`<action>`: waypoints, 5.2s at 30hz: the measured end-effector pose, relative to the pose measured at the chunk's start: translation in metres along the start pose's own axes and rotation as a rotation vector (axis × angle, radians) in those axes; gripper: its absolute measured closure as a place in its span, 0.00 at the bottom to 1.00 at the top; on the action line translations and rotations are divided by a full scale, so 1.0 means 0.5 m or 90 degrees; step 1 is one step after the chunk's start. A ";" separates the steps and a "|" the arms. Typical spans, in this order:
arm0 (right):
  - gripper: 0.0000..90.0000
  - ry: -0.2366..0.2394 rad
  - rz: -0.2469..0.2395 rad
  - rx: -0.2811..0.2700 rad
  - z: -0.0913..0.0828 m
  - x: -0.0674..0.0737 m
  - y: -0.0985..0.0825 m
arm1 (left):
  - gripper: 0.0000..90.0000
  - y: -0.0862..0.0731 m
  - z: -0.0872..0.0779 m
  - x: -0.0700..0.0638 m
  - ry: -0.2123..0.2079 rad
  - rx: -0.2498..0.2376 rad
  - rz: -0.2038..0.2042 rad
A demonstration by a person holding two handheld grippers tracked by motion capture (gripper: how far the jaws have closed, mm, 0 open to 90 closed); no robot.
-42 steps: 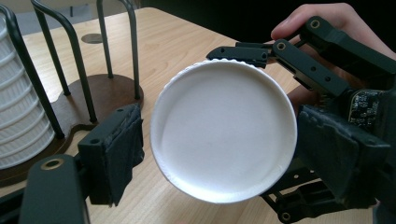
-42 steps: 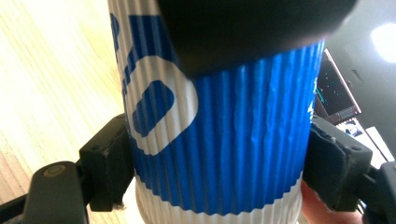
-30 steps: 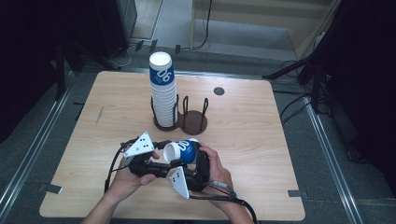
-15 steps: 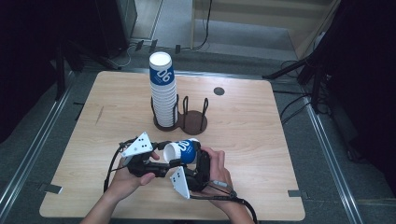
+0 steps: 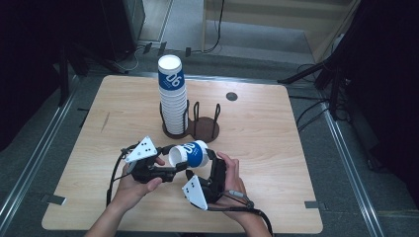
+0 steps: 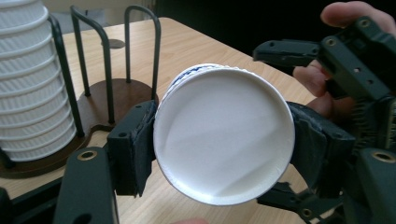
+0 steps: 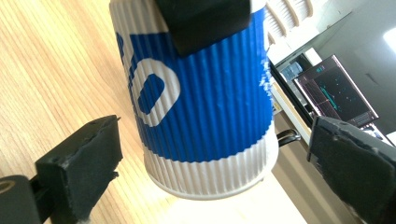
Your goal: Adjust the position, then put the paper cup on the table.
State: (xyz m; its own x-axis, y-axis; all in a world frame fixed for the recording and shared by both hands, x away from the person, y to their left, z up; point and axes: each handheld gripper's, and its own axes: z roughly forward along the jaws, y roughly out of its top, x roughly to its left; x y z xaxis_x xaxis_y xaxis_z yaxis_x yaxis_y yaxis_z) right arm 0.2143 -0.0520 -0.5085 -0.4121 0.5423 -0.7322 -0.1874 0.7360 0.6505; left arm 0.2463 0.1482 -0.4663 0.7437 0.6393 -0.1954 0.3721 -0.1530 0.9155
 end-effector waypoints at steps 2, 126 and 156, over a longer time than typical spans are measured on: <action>0.03 0.002 0.006 -0.003 -0.002 -0.002 0.002 | 0.34 0.000 -0.001 0.003 0.004 -0.002 -0.004; 0.00 0.234 1.449 0.083 0.064 -0.114 -0.046 | 0.34 -0.032 0.056 -0.044 0.063 -0.179 0.019; 0.26 0.281 1.444 0.014 0.072 -0.129 -0.063 | 0.16 -0.040 0.037 -0.032 0.026 -0.177 -0.013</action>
State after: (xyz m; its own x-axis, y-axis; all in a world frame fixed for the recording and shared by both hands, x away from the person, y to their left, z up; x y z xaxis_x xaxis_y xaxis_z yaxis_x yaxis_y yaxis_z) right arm 0.2787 -0.0958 -0.4888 0.0291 0.1190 0.9925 0.6985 -0.7127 0.0650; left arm 0.2375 0.1270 -0.4879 0.7127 0.6705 -0.2063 0.2159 0.0701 0.9739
